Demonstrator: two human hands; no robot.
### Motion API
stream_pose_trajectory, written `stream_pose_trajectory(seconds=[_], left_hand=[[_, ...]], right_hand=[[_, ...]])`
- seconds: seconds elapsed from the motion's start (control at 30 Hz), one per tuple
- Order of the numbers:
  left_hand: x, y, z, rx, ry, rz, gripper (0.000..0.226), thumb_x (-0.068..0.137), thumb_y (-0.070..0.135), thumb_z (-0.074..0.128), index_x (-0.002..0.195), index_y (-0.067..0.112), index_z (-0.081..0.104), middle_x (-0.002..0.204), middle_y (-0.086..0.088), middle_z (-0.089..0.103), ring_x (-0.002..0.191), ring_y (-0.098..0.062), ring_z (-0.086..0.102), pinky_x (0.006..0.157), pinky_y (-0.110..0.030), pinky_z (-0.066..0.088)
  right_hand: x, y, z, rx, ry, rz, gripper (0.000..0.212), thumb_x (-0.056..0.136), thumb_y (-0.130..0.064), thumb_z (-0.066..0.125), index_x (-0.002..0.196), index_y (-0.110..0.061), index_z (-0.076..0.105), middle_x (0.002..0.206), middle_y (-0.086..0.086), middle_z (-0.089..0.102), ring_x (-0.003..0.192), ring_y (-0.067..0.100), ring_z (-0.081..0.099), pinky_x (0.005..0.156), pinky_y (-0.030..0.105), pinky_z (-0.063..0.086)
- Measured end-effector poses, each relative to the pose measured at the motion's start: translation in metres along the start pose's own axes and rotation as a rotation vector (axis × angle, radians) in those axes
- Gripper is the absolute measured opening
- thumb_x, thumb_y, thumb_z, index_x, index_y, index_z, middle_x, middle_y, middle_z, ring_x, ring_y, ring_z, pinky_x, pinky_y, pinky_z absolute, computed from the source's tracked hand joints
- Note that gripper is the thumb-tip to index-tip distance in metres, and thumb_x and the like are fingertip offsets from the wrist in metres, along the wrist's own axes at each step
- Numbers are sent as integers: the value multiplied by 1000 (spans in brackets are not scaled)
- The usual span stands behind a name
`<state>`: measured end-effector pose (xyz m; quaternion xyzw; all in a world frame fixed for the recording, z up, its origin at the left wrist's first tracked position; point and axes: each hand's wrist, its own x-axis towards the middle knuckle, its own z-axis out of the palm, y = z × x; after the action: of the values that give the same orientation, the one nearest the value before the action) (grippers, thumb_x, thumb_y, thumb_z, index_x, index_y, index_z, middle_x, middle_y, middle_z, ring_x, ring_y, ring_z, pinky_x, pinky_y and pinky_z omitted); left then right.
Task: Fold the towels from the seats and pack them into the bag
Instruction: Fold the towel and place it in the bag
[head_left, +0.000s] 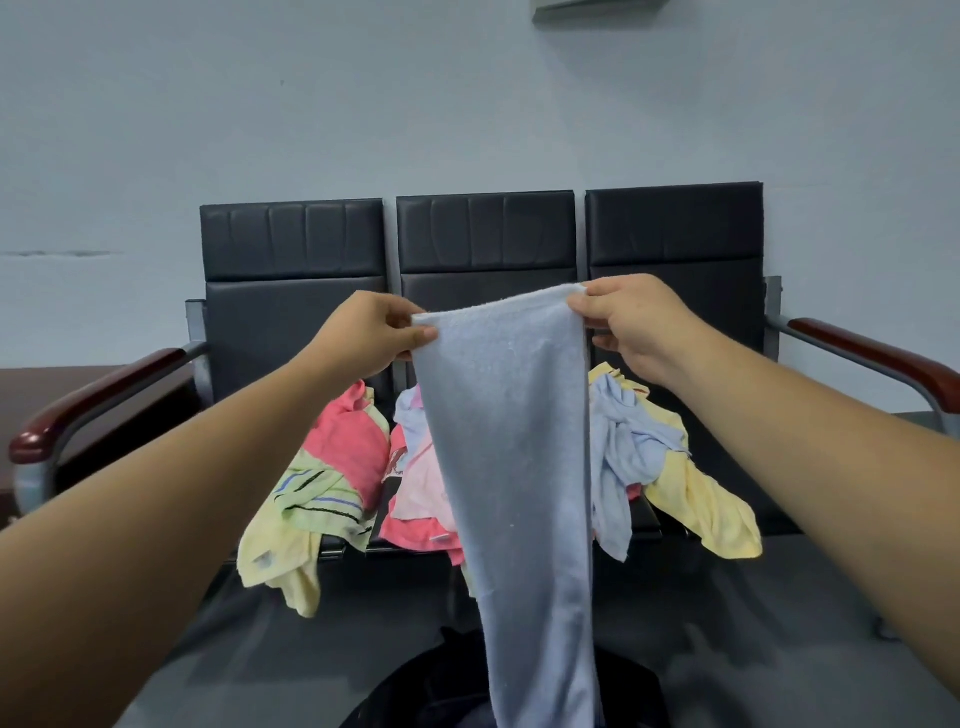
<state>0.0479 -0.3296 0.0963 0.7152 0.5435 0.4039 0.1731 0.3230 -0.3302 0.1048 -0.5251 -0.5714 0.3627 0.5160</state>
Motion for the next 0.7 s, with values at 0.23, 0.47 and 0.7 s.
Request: stream_pose_trajectory(seconds=[0.23,0.47,0.7], left_hand=[[-6,2,14,-459,-123,-65,22,98,17,63,106,-4,65,92,-14,71,85,-28,68,79,-40,57],[-12,10,37,-424,-182,-19,21,93,18,69,106,1,72,107,-26,71,91,-29,70,91,-48,56],[-34,-28,71,-608,-336,-126,27,91,16,72,117,9,68,114,-7,74,109,-24,70,93,-36,54]], right_hand=[[-13,4,11,233,-371,-88,18,101,-8,59,114,-1,68,116,17,72,111,33,70,96,48,57],[-22,15,38,11,-472,-97,22,93,-6,70,113,2,71,110,20,73,97,23,73,87,38,62],[-7,22,41,486,-296,25,15,92,7,63,105,7,68,92,17,73,83,24,72,77,35,63]])
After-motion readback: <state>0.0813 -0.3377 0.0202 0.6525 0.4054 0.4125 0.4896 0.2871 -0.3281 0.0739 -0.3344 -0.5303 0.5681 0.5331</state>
